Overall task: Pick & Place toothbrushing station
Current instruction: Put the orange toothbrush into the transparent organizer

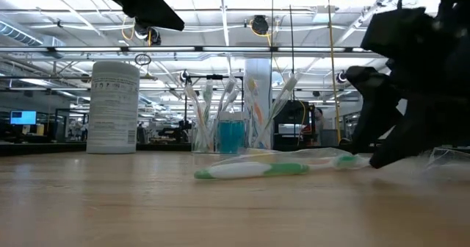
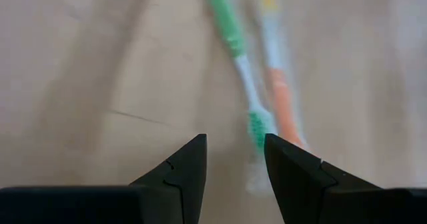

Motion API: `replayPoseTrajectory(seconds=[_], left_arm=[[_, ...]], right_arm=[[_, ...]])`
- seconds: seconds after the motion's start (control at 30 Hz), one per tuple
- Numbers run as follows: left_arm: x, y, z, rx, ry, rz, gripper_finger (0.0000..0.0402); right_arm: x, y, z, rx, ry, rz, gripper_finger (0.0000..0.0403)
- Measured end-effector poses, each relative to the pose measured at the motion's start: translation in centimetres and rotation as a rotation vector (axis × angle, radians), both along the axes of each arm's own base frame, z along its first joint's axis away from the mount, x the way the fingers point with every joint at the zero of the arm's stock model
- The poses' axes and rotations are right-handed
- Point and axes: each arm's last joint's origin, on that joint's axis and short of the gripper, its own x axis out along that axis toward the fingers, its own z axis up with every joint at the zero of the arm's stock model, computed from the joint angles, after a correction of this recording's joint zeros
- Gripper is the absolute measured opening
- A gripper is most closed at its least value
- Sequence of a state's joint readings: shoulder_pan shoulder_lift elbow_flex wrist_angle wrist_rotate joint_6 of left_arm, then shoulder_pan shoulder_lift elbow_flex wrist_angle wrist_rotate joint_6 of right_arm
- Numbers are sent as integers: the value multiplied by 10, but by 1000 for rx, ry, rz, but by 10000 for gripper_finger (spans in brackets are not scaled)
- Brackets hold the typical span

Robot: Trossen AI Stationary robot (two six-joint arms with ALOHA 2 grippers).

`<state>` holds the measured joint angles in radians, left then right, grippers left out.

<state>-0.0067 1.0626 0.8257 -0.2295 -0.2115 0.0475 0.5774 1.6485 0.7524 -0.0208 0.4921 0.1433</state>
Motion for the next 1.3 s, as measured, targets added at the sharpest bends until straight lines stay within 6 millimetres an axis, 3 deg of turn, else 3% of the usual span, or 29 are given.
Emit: replayPoseTrajectory(seconds=[0.1, 0.37, 0.63, 0.8, 0.93, 1.03, 1.1, 1.3], left_arm=[[-1, 0, 1, 0, -2, 0, 77], [-1, 0, 1, 0, -7, 0, 77], [-1, 0, 1, 0, -7, 0, 77], [-1, 0, 1, 1, -8, 0, 76], [0, 0, 3, 20, -28, -9, 76], [2, 0, 6, 23, -61, -9, 77], [2, 0, 8, 23, -77, -10, 77], [2, 0, 8, 27, -75, -11, 76]], right_arm=[[-3, -5, -4, -104, -15, -11, 141], [-7, -19, -12, -126, -2, -42, 141], [-5, -32, -12, -259, 29, -3, 141], [-4, -28, 5, -54, 7, 65, 141], [0, -30, 31, -104, -148, 109, 141], [14, -44, 45, -188, -259, 109, 141], [21, -59, 44, -147, -243, 148, 141], [32, -91, 16, -8, -77, 219, 141]])
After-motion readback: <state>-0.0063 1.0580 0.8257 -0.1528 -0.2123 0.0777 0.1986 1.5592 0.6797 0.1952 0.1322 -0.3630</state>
